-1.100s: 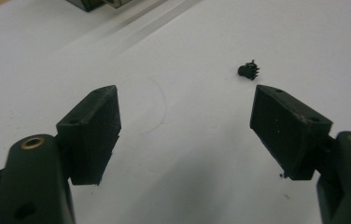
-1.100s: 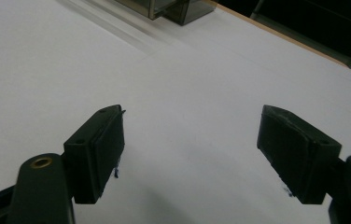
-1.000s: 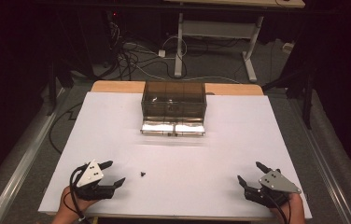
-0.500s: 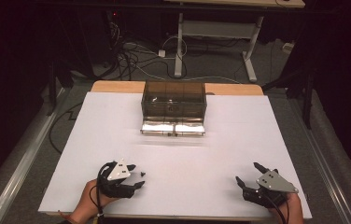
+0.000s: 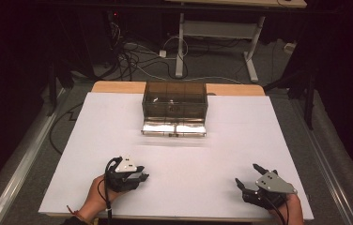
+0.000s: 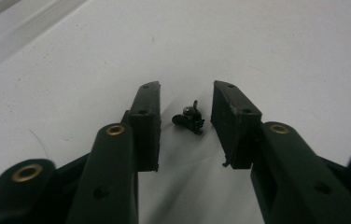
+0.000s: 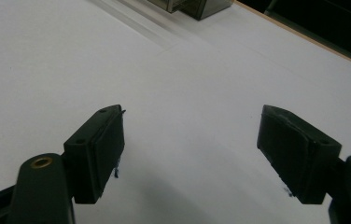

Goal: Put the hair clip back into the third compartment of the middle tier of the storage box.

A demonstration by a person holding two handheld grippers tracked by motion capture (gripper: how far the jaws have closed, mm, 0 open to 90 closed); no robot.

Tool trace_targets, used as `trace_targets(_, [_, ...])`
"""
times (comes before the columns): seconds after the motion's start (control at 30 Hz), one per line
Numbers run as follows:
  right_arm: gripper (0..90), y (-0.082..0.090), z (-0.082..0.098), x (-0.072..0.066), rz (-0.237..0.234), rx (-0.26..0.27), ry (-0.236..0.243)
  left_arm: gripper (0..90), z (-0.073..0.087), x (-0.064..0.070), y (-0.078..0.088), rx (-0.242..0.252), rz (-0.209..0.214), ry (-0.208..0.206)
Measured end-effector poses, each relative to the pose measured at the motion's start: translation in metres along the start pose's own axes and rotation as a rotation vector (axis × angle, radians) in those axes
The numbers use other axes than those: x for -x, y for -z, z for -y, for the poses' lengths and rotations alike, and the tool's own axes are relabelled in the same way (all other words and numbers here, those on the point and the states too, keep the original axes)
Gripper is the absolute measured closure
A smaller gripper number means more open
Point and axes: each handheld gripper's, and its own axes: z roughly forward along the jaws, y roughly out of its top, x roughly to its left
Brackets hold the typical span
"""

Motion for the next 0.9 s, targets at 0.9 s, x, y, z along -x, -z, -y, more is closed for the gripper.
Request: trace_targets(0.9, [23.5,0.002,0.000,-0.001,-0.008,0.005,0.004,73.4,-0.003,-0.003,0.011,0.073,-0.014,-0.037])
